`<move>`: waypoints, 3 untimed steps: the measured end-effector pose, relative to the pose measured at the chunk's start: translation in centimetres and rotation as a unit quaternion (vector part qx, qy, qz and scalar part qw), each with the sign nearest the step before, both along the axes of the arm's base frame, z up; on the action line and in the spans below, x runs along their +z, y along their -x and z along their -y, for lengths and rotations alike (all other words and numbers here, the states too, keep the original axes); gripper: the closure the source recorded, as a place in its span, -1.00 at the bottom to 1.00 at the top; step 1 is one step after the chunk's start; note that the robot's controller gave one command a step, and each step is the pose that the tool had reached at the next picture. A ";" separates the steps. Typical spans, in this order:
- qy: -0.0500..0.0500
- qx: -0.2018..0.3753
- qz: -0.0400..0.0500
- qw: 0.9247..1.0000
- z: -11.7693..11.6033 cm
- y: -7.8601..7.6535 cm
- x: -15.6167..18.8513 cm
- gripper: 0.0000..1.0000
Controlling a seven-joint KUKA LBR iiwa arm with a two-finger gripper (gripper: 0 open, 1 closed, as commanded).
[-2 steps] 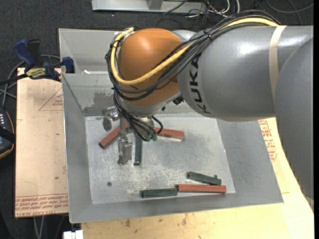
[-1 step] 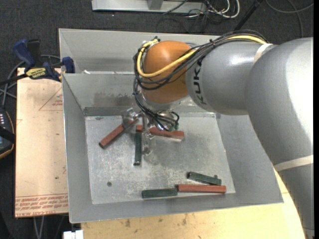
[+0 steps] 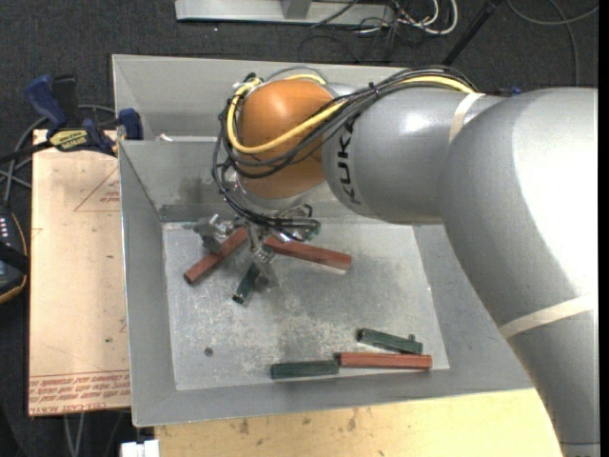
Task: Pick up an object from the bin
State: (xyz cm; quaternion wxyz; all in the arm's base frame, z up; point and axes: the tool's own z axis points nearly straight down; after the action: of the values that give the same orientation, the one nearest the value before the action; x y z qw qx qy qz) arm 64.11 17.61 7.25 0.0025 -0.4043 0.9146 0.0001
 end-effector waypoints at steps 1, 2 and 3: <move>-0.003 -0.001 0.005 1.000 -0.2 -0.3 0.6 1.00; -0.002 0.000 0.002 1.000 -0.1 -0.1 0.1 -1.00; -0.004 -0.001 0.005 1.000 -0.2 -0.3 0.5 1.00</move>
Offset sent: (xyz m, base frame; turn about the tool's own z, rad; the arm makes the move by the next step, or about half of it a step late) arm 0.0000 0.0000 0.0000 0.0000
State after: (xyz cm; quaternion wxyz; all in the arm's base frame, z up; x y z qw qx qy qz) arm 64.43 17.82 7.80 0.0089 -0.4037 0.9149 0.0012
